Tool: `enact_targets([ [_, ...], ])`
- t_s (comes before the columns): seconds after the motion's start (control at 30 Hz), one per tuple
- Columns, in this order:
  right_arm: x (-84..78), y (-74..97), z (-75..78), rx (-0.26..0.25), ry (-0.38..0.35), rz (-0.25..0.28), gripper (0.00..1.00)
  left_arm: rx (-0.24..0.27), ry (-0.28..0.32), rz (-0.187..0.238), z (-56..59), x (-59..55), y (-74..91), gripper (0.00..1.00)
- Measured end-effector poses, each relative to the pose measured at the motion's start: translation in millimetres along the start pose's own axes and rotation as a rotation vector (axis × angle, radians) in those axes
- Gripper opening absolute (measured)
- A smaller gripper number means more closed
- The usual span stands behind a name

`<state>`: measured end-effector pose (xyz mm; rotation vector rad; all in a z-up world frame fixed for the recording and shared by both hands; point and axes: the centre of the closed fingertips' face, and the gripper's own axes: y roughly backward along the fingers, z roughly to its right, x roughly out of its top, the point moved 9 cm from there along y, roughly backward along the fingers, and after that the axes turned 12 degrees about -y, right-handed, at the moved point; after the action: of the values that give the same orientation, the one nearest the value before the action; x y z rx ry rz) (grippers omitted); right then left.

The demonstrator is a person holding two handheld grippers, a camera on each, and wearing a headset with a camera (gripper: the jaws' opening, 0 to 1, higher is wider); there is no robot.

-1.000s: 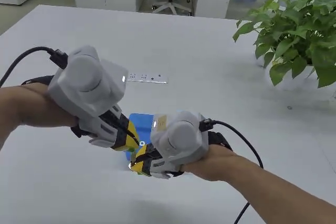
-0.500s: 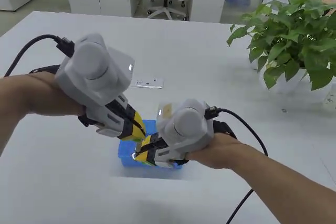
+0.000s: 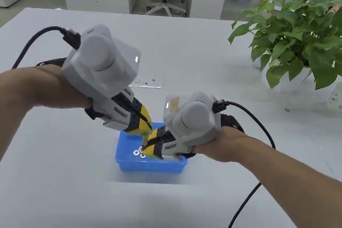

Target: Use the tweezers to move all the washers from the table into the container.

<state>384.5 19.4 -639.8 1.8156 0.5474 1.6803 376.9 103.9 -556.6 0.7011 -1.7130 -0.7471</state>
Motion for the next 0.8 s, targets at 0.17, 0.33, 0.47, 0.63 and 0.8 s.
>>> enact_targets([
  [0.17,-4.3,-2.4,8.5,-0.002,-0.006,-0.009,0.09,-0.007,0.001,0.004,-6.2,-4.1,-4.8,0.05],
  [0.33,-8.8,-6.0,15.9,0.002,-0.013,-0.015,0.09,-0.016,0.004,0.004,-12.9,-9.8,-10.4,0.05],
  [0.47,-11.7,-9.5,21.6,0.005,-0.019,-0.018,0.09,-0.019,0.007,0.005,-18.1,-14.1,-14.4,0.05],
  [0.63,-16.4,-14.8,29.6,0.008,-0.028,-0.020,0.09,-0.023,0.011,0.004,-24.7,-21.1,-21.2,0.05],
  [0.8,-23.6,-21.9,37.3,0.013,-0.038,-0.024,0.09,-0.023,0.010,-0.004,-29.9,-28.3,-29.0,0.05],
])
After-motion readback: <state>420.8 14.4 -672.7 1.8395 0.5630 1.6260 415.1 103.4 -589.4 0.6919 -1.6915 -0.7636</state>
